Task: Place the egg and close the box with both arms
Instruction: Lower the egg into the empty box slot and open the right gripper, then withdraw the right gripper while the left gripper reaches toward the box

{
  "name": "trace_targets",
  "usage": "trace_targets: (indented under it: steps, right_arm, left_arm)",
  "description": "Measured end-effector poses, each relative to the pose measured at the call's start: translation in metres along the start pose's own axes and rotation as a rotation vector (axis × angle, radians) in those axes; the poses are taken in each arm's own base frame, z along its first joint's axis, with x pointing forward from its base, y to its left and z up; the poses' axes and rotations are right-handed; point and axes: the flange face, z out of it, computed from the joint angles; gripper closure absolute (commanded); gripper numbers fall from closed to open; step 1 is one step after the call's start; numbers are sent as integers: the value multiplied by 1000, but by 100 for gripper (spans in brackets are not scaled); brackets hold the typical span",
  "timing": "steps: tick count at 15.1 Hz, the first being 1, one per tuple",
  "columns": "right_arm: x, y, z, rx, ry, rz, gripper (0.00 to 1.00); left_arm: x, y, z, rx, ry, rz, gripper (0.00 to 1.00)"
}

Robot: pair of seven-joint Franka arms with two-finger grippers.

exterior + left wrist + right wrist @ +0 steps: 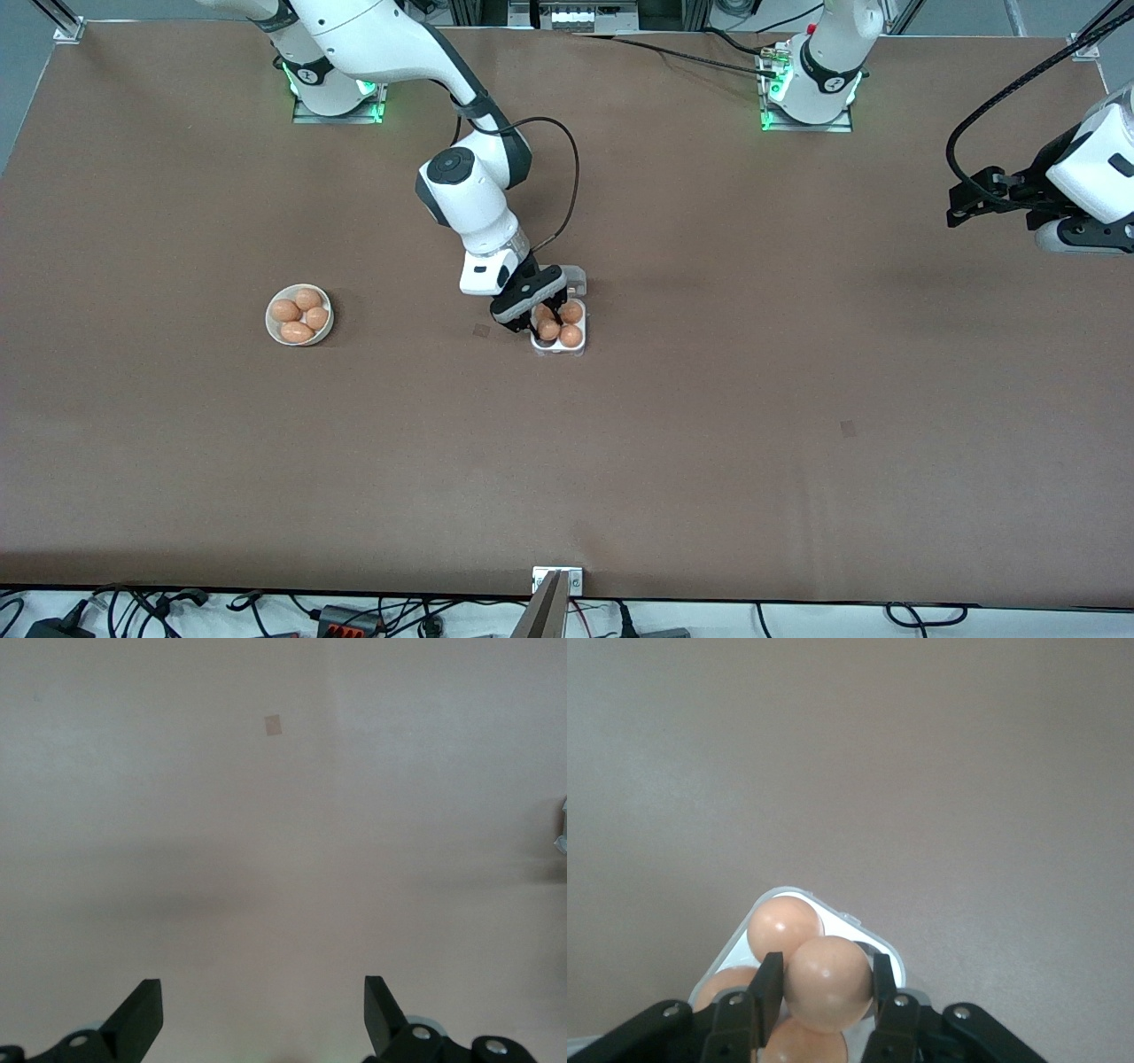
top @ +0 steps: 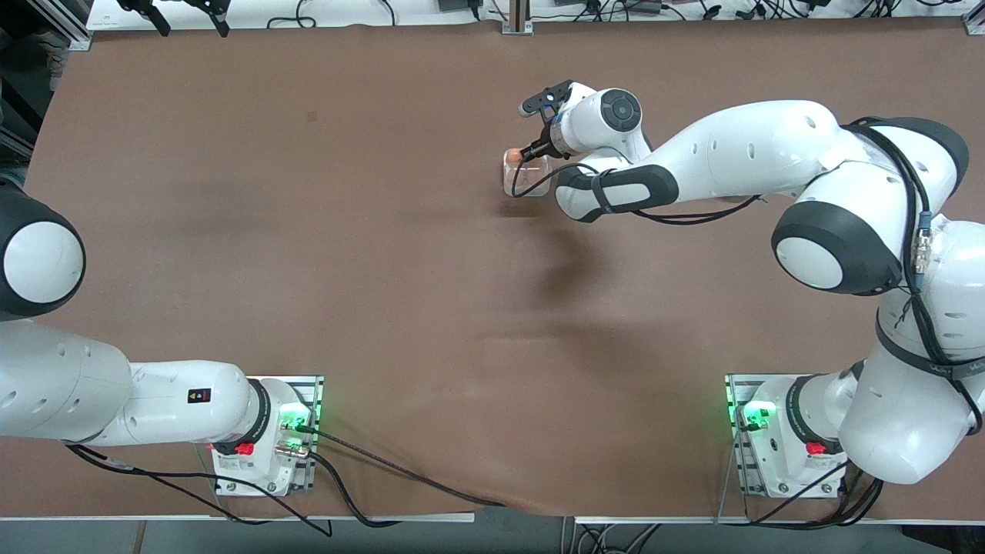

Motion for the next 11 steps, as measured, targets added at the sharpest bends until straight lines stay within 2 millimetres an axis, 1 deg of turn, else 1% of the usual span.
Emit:
trace_targets:
  steps: [3, 4, 5, 6, 7, 8, 11]
  right_arm:
    - [-2, 1, 3, -2, 0, 0, 78]
    - [-2, 2, 4, -4, -1, 1, 74]
    - [-3, 3, 5, -5, -2, 1, 63]
    - [-4, 4, 6, -6, -2, 1, 46]
    - [-4, 5, 7, -8, -3, 2, 17]
    - [-6, 5, 9, -9, -5, 2, 0]
    - [-8, 5, 11, -9, -9, 1, 0]
  left_arm:
    - [0, 0, 0, 0, 0, 0, 0]
    - [0, 0, 0, 0, 0, 0, 0]
    - [0, 0, 0, 0, 0, 0, 0]
    - [0, 0, 0, 0, 0, 0, 0]
    - [0, 0, 0, 0, 0, 0, 0]
    - [0, 0, 0, 0, 0, 0, 0]
    - [0, 0, 0, 0, 0, 0, 0]
